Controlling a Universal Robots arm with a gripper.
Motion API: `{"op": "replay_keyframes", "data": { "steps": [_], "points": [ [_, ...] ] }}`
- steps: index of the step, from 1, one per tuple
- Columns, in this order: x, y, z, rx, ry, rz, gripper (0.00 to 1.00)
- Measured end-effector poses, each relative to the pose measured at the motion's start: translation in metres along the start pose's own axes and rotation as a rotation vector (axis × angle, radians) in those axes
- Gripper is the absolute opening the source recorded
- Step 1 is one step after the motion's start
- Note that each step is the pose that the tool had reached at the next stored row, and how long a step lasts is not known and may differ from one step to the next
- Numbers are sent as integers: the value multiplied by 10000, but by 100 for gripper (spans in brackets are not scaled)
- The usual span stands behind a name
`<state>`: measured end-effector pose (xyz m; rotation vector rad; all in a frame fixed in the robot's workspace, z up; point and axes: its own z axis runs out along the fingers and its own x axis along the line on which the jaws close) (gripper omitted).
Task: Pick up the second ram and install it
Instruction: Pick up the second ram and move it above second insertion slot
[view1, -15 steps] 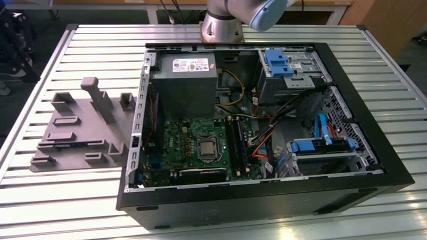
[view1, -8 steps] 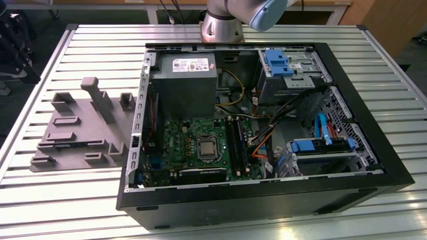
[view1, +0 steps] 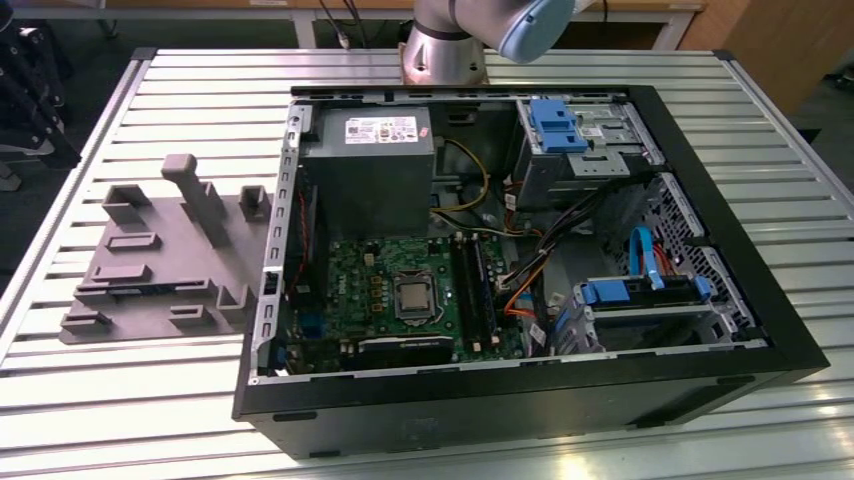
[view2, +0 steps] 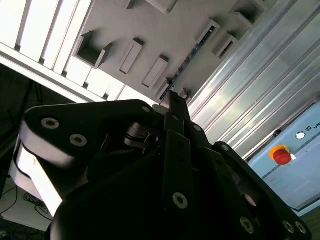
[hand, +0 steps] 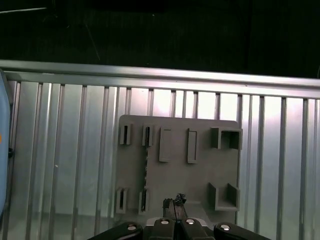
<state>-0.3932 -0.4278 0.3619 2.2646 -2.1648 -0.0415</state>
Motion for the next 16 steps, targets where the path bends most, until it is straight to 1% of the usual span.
{"op": "replay_keyframes", "data": {
  "steps": [6, 8, 9, 11, 12, 13, 14, 15, 16],
  "points": [
    [0, 0, 0, 0, 0, -2, 11],
    [0, 0, 1, 0, 0, -2, 23],
    [0, 0, 1, 0, 0, -3, 23],
    [0, 0, 2, 0, 0, -3, 35],
    [0, -1, 6, 3, -1, -3, 35],
    [0, -1, 12, 4, -2, -3, 41],
    [1, 0, 24, 3, -1, -3, 41],
    [2, 0, 40, 2, -2, 0, 47],
    [4, 0, 58, 1, -2, 7, 47]
  ]
}}
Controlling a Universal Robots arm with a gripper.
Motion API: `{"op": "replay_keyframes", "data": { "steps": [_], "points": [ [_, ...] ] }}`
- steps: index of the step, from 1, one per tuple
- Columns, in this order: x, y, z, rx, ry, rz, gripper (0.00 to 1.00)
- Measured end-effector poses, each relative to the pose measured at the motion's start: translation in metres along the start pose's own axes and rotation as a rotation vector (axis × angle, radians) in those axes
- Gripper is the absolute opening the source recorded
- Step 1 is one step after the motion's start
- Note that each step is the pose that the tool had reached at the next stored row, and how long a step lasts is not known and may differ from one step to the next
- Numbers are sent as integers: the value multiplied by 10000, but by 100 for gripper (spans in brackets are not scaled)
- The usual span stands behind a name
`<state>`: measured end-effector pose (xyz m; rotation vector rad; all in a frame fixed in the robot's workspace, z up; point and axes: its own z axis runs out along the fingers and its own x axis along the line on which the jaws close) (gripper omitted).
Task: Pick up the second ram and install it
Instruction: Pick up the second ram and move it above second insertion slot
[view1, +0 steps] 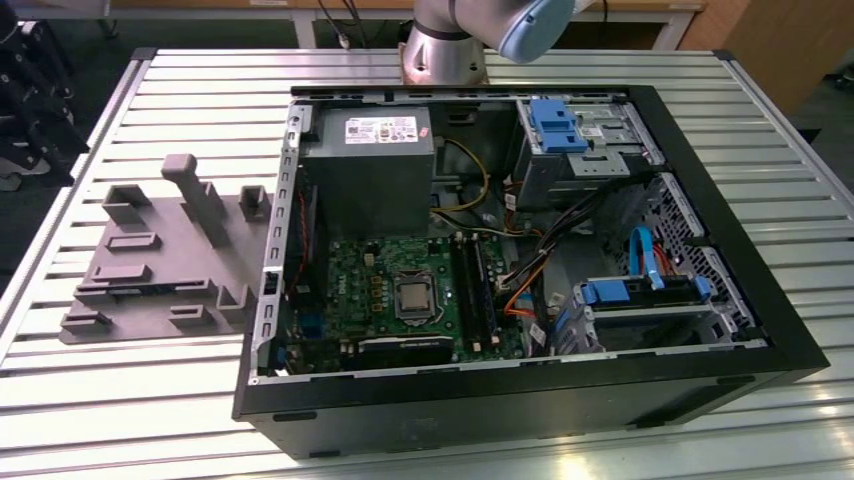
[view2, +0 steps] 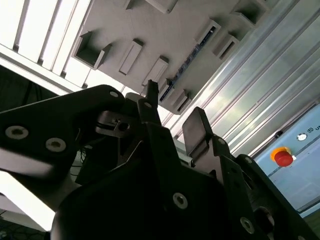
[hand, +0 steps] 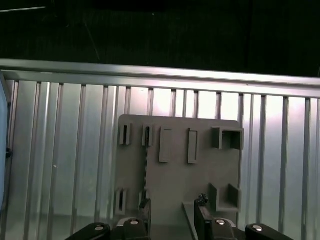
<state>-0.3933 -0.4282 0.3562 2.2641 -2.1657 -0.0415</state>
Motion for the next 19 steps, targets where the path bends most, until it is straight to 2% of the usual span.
{"op": "replay_keyframes", "data": {
  "steps": [5, 14, 19],
  "points": [
    [3, -3, 88, 3, -4, 158, 47],
    [4, 0, 107, 5, -6, 275, 47],
    [2, 44, 140, 8, -11, 504, 47]
  ]
}}
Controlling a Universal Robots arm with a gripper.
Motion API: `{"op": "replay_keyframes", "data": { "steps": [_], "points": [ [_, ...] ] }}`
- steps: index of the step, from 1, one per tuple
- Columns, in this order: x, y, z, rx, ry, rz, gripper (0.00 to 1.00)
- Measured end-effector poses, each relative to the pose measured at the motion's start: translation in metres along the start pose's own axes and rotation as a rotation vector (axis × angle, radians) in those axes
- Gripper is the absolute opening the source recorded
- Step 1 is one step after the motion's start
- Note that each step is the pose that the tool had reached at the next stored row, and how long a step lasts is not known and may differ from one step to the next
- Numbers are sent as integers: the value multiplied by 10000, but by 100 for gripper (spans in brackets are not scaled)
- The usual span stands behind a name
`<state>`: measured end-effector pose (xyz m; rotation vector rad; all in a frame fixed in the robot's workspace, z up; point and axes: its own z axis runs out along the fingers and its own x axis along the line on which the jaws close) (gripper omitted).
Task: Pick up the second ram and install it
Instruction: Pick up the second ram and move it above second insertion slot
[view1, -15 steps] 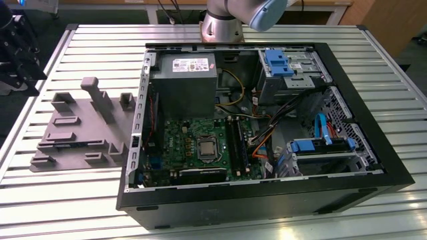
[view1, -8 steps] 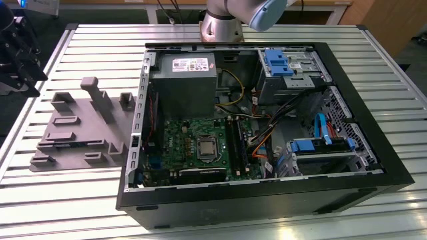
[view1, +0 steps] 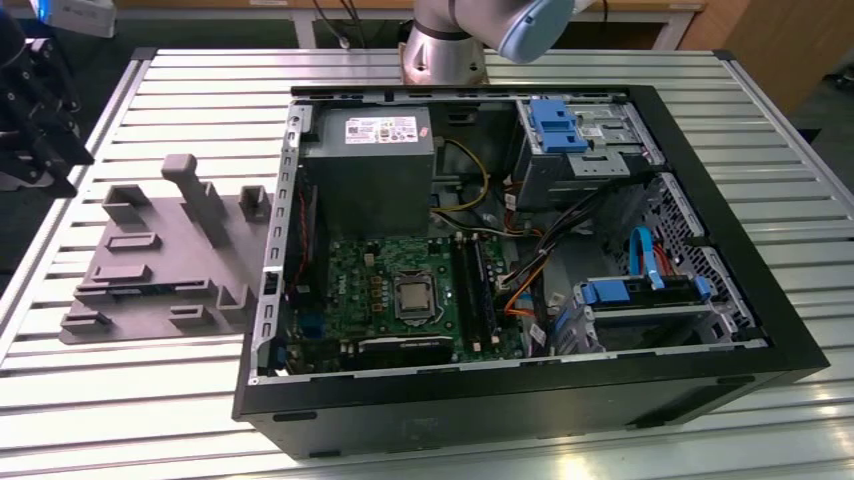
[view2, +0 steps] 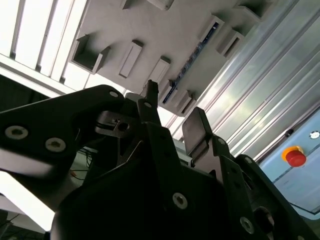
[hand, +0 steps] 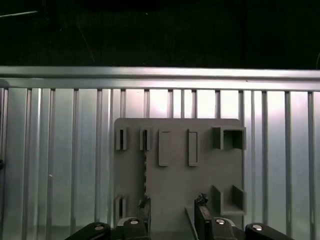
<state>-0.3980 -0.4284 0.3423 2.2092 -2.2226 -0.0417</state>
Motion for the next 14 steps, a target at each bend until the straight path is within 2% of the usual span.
{"op": "replay_keyframes", "data": {
  "steps": [7, 8, 9, 11, 12, 14],
  "points": [
    [4, 30, 70, 0, -2, 106, 47],
    [4, 30, 72, -1, -1, 107, 46],
    [4, 30, 72, -3, 0, 107, 40],
    [4, 30, 79, 2, -3, 107, 40],
    [4, 30, 85, 2, -4, 108, 33],
    [7, 31, 102, 1, -2, 113, 33]
  ]
}}
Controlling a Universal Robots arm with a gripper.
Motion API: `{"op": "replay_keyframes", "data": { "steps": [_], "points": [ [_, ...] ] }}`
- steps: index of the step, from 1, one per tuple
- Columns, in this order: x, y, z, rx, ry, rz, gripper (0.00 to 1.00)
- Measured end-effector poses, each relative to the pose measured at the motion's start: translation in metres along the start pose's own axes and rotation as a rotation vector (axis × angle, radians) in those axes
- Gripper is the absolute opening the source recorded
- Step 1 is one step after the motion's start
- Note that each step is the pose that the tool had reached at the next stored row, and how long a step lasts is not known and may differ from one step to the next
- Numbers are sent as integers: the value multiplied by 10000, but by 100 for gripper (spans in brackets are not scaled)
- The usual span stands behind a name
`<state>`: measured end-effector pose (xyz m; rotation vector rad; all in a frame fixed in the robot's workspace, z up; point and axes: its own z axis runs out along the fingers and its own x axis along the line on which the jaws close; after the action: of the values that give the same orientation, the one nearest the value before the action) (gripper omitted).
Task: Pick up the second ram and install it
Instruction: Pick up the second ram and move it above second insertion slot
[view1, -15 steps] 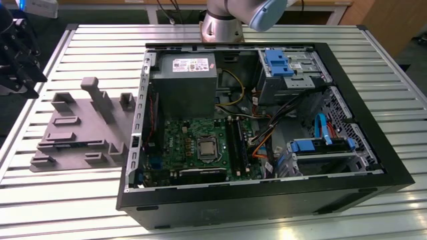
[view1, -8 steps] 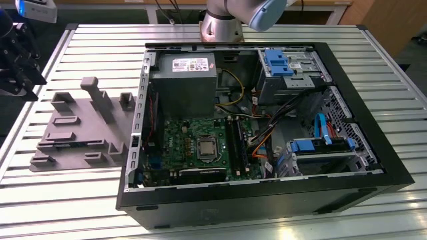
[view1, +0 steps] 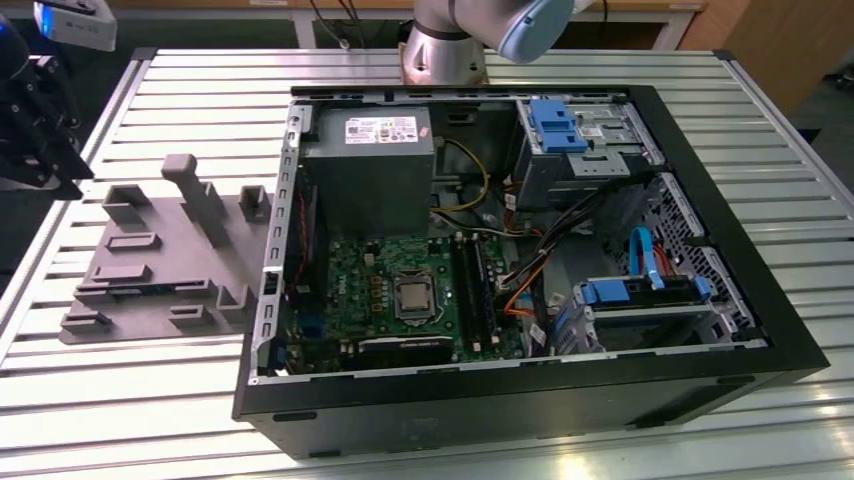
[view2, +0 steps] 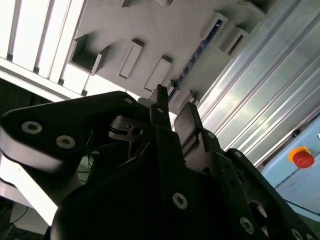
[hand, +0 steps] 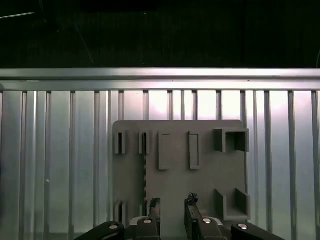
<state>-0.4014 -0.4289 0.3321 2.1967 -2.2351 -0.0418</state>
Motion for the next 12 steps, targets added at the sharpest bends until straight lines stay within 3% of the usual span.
{"op": "replay_keyframes", "data": {
  "steps": [12],
  "points": [
    [65, 23, 191, -1, 0, 22, 33]
  ]
}}
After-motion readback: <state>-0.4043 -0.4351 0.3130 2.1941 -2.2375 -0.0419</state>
